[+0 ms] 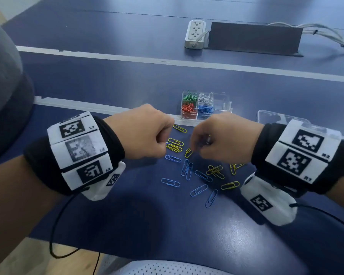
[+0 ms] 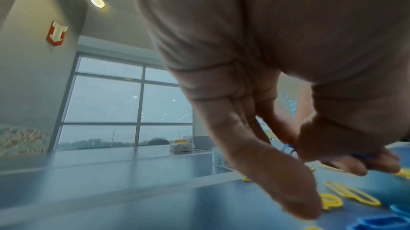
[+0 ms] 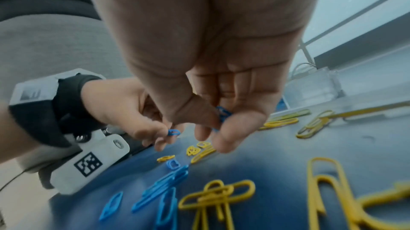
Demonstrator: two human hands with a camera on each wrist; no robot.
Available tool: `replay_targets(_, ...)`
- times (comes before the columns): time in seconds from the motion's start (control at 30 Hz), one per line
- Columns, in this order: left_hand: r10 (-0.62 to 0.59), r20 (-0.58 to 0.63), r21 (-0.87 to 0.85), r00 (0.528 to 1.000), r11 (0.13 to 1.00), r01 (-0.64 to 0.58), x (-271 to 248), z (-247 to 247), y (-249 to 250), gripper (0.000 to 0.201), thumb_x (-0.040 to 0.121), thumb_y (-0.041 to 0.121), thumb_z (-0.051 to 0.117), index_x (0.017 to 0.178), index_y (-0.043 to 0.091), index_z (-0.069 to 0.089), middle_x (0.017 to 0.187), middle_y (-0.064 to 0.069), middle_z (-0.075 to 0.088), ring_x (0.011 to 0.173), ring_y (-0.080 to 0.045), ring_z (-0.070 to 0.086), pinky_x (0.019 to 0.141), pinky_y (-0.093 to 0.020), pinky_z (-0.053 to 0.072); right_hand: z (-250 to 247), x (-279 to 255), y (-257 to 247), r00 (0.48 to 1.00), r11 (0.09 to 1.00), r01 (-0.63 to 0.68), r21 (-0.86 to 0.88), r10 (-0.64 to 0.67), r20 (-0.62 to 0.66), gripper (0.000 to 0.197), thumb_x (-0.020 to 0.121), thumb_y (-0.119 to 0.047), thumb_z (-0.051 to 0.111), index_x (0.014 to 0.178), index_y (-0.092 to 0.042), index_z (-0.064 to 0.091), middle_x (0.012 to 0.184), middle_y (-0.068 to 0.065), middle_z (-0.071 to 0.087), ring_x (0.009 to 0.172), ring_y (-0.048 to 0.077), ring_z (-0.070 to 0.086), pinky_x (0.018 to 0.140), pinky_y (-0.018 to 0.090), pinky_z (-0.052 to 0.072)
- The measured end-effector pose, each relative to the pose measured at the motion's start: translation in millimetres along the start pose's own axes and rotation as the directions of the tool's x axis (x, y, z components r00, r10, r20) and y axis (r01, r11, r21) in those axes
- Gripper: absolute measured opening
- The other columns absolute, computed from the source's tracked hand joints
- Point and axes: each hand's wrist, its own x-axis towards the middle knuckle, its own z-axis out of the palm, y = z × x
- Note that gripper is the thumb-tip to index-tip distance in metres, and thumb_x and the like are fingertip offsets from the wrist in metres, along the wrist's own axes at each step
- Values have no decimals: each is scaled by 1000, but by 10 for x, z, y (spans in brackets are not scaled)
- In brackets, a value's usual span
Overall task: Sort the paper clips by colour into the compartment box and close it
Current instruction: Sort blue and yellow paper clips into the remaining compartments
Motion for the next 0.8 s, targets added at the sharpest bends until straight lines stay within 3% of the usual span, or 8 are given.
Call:
replay_targets(0.1,56,11,-69,998,996,-55,1,38,3,17,73,11,57,74,26,50,65,4,59,59,-7,51,57,-23,40,22,4,-50,993,990,119,-74,-119,2,36,82,-13,49,102,-33,70,69,-11,59,70,15,47,72,20,40)
replay_targets(0.2,82,54,-82,995,994,-78,18,63,-10,24,77,9,49,87,29,58,72,4,62,63,-9,50,57,-18,36,29,-1,-102,980,977,200,-79,-201,-1,34,81,-14,45,94,-26,74,87,4,71,77,24,59,78,28,49)
replay_targets(0.27,91,80,-93,993,992,-83,18,57,-11,22,77,8,47,77,28,54,69,6,56,63,-10,47,57,-20,33,46,0,-140,975,970,219,-103,-222,-17,30,79,-19,46,89,-20,74,85,8,71,77,28,61,77,32,51)
replay_targets(0.4,80,117,-90,990,993,-70,-1,82,-3,22,74,14,53,66,27,37,64,7,46,60,-10,40,55,-22,31,87,2,-194,958,952,278,-130,-265,109,25,76,-21,57,93,-30,72,87,-8,68,74,13,52,67,18,43)
replay_targets(0.5,79,115,-46,990,996,-75,6,99,-10,30,73,24,62,67,29,33,64,9,42,59,-10,39,54,-23,29,125,-1,-239,940,933,317,-172,-285,190,22,77,-20,61,95,-31,69,89,-9,64,85,17,57,75,28,49)
replay_targets(0.6,76,132,4,988,997,-77,37,113,4,26,75,31,67,73,34,41,66,12,42,61,-7,41,57,-25,31,121,-8,-271,935,928,326,-182,-287,209,19,79,-16,59,93,-28,68,71,-11,42,84,23,56,74,31,49)
replay_targets(0.73,119,176,63,977,989,-132,86,143,55,15,76,33,68,90,34,65,68,12,45,73,-14,45,67,-25,36,120,-22,-257,934,931,318,-178,-276,226,16,81,-17,56,87,-27,67,76,-6,48,82,26,61,75,34,53)
replay_targets(0.8,118,198,104,973,985,-141,95,129,76,16,76,35,68,90,28,69,68,6,49,72,-18,49,66,-27,40,121,-30,-235,937,939,302,-165,-260,235,16,80,-17,56,88,-26,67,73,-8,49,76,22,57,72,29,51)
